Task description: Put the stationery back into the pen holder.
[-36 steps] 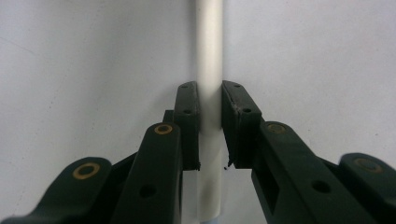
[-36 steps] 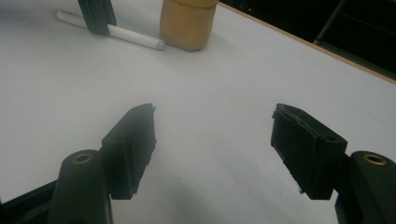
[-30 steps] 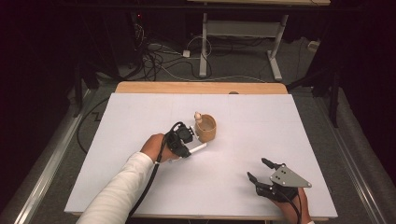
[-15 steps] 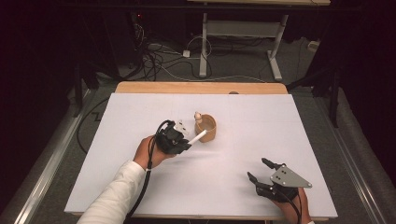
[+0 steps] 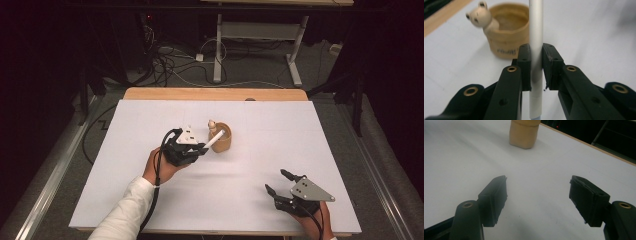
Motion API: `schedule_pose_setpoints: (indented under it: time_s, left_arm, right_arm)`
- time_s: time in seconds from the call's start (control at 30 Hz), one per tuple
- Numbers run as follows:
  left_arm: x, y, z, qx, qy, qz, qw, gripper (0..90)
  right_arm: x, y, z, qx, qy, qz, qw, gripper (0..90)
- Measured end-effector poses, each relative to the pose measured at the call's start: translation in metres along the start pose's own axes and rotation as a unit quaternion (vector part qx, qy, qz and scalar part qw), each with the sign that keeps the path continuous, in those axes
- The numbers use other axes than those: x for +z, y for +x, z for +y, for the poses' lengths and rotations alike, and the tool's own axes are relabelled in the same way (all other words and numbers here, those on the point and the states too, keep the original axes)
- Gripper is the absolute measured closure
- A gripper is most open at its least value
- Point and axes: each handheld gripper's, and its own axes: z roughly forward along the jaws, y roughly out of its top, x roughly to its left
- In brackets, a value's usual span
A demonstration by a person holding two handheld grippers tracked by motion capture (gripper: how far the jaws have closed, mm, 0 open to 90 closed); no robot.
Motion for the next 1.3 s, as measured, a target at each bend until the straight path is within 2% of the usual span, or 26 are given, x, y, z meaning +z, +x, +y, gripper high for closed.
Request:
schedule_pose_setpoints:
  time_s: [0.17, 0.2, 0.33, 0.43, 0.5, 0.6, 0.7, 0.87, 1.0, 1.2, 1.3]
  left_arm:
    - [0.002, -0.001, 0.002, 0.001, -0.05, 0.013, 0.9987, 75.4]
    - [0.001, -0.002, 0.003, 0.002, -0.058, 0.019, 0.9981, 75.4]
    - [0.0, 0.0, 0.005, -0.001, -0.094, 0.026, 0.9953, 75.4]
    - [0.0, 0.002, 0.005, -0.01, -0.131, 0.023, 0.9911, 75.4]
    - [0.001, 0.005, 0.005, -0.018, -0.154, 0.014, 0.9878, 75.4]
    - [0.005, 0.006, 0.008, -0.021, -0.175, 0.016, 0.9841, 75.4]
    - [0.007, 0.006, 0.012, -0.022, -0.193, 0.019, 0.9807, 75.4]
    - [0.013, 0.007, 0.019, -0.027, -0.209, 0.014, 0.9774, 75.4]
    - [0.02, 0.008, 0.02, -0.038, -0.226, 0.009, 0.9733, 75.4]
    - [0.03, 0.01, 0.022, -0.048, -0.237, 0.01, 0.9703, 75.3]
    - [0.036, 0.011, 0.022, -0.048, -0.236, 0.014, 0.9704, 75.3]
  right_arm:
    - [0.0, 0.0, 0.0, 0.002, -0.002, 0.0, 1.0, 30.4]
    - [-0.001, -0.001, -0.001, 0.003, -0.002, 0.001, 1.0, 30.4]
    - [-0.001, -0.002, 0.0, 0.005, -0.007, -0.003, 1.0, 30.0]
    - [-0.003, -0.002, 0.001, 0.005, -0.015, -0.006, 0.9999, 29.7]
    - [-0.004, -0.002, 0.001, 0.005, -0.02, -0.011, 0.9997, 29.6]
    - [-0.005, -0.002, 0.003, 0.004, -0.03, -0.013, 0.9995, 29.3]
    - [-0.007, -0.002, 0.003, 0.003, -0.036, -0.016, 0.9992, 29.0]
    - [-0.011, -0.003, 0.006, 0.0, -0.045, -0.025, 0.9987, 28.2]
    - [-0.014, -0.003, 0.009, -0.006, -0.053, -0.031, 0.9981, 28.1]
    - [-0.015, -0.003, 0.009, -0.006, -0.056, -0.033, 0.9979, 28.1]
    - [-0.015, -0.003, 0.009, -0.007, -0.056, -0.032, 0.9979, 28.1]
